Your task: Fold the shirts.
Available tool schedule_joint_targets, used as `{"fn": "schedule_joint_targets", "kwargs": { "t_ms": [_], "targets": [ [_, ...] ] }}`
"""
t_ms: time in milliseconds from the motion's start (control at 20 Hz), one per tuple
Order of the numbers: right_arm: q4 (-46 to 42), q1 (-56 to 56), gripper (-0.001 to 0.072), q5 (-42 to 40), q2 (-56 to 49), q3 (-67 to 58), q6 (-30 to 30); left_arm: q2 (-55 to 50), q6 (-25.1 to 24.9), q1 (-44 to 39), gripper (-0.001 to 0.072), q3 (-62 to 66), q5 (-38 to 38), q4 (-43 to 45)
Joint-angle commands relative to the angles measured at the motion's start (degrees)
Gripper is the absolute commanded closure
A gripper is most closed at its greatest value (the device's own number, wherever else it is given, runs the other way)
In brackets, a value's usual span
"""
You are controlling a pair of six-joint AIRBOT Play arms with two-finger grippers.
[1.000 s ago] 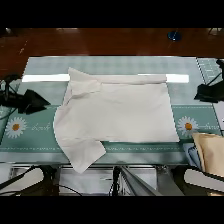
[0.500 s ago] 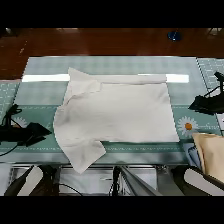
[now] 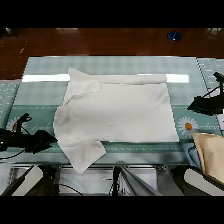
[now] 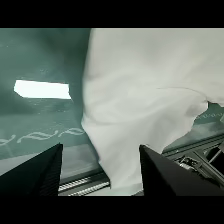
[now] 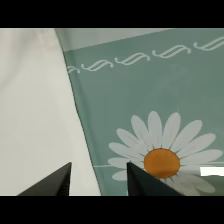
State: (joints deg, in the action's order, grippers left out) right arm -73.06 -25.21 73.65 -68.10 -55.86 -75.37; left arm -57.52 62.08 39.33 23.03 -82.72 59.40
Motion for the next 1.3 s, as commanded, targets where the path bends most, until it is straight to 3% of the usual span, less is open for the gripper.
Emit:
{"fn": "schedule_joint_targets", "kwargs": {
  "t_ms": [0,200,250,400,450,500,550,600,700,850,1000,1250],
  "targets": [
    [0.1,0.0,0.0288,0.0,0.0,0.0,0.2,-3.7,-0.5,-0.1,0.0136,0.6,2.6,-0.5],
    [-1.3,0.0,0.0288,0.3,0.1,0.0,0.3,-7.0,-0.5,-2.9,0.0149,0.8,8.9,-1.9],
    [-1.6,0.0,0.0288,0.4,0.1,0.0,0.3,-8.4,-0.6,-5.0,0.0184,0.8,9.4,-2.0],
    [-2.3,0.0,0.0289,1.5,0.1,0.0,0.3,-13.0,-0.5,-13.1,0.0185,0.8,13.1,-4.4],
    [-2.8,0.0,0.0289,2.2,0.1,0.0,0.2,-14.2,-0.5,-15.3,0.0335,0.8,14.2,-5.5],
    [-3.5,0.0,0.0289,2.9,0.3,0.0,0.2,-14.9,-0.3,-16.6,0.0631,0.8,15.1,-5.7],
    [-4.6,-0.1,0.0289,3.7,0.6,0.0,0.2,-15.0,-0.3,-17.2,0.0678,0.8,15.6,-5.7],
    [-5.9,-0.1,0.0289,4.4,1.1,0.0,-0.1,-15.0,-0.3,-17.0,0.0678,0.9,15.8,-5.6],
    [-6.5,-0.4,0.0179,6.3,2.4,0.0,-0.2,-15.0,-0.4,-15.3,0.0679,0.9,15.2,-5.4],
    [-3.3,-5.4,0.0177,12.1,2.6,1.0,-0.2,-15.0,-2.4,-12.2,0.0678,0.9,13.9,-5.4],
    [9.4,-12.6,0.018,15.9,2.6,6.7,2.8,-15.0,-4.6,-10.1,0.0678,0.9,12.6,-5.4],
    [5.6,-14.3,0.0181,13.2,1.7,16.5,3.7,-15.0,-6.0,-8.5,0.0678,0.9,12.7,-5.4]
  ]
}}
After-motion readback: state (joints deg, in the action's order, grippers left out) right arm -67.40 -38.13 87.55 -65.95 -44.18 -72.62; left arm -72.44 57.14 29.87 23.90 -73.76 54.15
